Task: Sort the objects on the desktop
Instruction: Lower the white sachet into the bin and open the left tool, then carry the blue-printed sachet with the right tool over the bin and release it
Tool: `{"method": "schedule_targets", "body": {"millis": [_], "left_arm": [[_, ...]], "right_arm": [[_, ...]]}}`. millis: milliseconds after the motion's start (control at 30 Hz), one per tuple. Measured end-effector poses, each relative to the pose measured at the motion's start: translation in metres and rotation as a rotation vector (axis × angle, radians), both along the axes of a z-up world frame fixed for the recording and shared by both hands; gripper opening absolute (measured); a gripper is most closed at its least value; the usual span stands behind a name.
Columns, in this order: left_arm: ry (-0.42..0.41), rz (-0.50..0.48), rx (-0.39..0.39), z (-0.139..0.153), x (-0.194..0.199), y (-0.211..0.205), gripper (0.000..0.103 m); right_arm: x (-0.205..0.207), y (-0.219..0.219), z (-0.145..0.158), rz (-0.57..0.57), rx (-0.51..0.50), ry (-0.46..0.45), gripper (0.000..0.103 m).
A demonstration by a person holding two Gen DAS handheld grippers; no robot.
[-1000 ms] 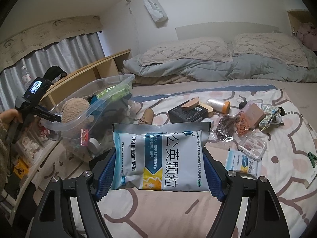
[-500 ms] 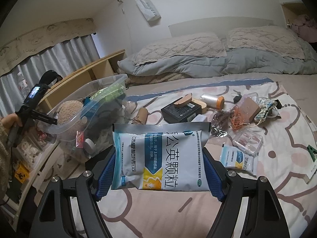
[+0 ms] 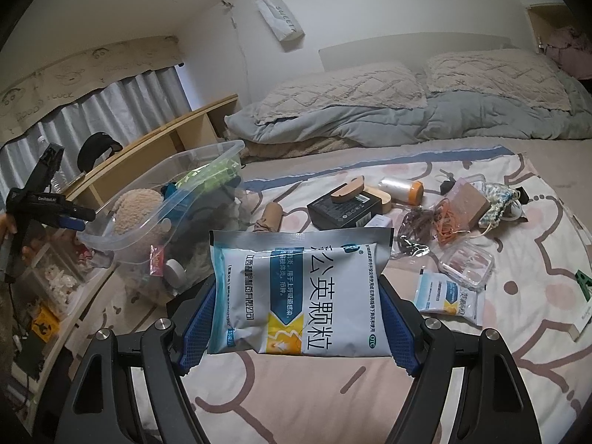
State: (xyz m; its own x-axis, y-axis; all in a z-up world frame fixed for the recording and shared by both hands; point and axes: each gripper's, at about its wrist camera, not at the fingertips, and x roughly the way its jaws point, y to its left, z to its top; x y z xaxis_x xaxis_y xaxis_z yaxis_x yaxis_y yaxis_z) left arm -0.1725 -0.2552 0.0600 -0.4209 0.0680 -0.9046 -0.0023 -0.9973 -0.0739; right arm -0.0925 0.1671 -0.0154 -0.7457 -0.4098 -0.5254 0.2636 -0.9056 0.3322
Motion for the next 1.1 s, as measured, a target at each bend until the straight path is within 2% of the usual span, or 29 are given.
{"method": "schedule_targets", "body": {"millis": [167, 367, 467, 633, 867, 1000, 1100], "left_arm": [[-0.02, 0.005, -0.017, -0.012, -0.017, 0.012, 0.103], [-0.051, 0.009, 0.057, -0.032, -0.036, 0.018, 0.103], [-0.024, -0.01, 0.065, -0.032, -0.036, 0.028, 0.103], [0.011, -0.061, 0.154, -0.024, -0.024, 0.039, 0.103], [0.133, -0.007, 0.153, -0.001, -0.001, 0.023, 0.103], [0.289, 0.041, 0.042, 0.011, 0.02, 0.014, 0.103], [0.344, 0.046, 0.037, 0.011, 0.031, 0.007, 0.103]], "right_arm": [[0.0, 0.0, -0.002, -0.001, 0.002, -0.007, 0.08], [-0.002, 0.002, -0.005, -0.004, 0.006, -0.018, 0.08], [-0.002, -0.002, -0.005, 0.005, 0.007, -0.019, 0.08], [-0.002, -0.016, 0.002, 0.039, 0.017, -0.007, 0.08], [-0.012, -0.057, 0.027, 0.154, -0.004, 0.04, 0.08], [-0.026, -0.092, 0.043, 0.232, -0.01, 0.069, 0.08], [-0.034, -0.116, 0.056, 0.278, 0.01, 0.11, 0.08]]}}
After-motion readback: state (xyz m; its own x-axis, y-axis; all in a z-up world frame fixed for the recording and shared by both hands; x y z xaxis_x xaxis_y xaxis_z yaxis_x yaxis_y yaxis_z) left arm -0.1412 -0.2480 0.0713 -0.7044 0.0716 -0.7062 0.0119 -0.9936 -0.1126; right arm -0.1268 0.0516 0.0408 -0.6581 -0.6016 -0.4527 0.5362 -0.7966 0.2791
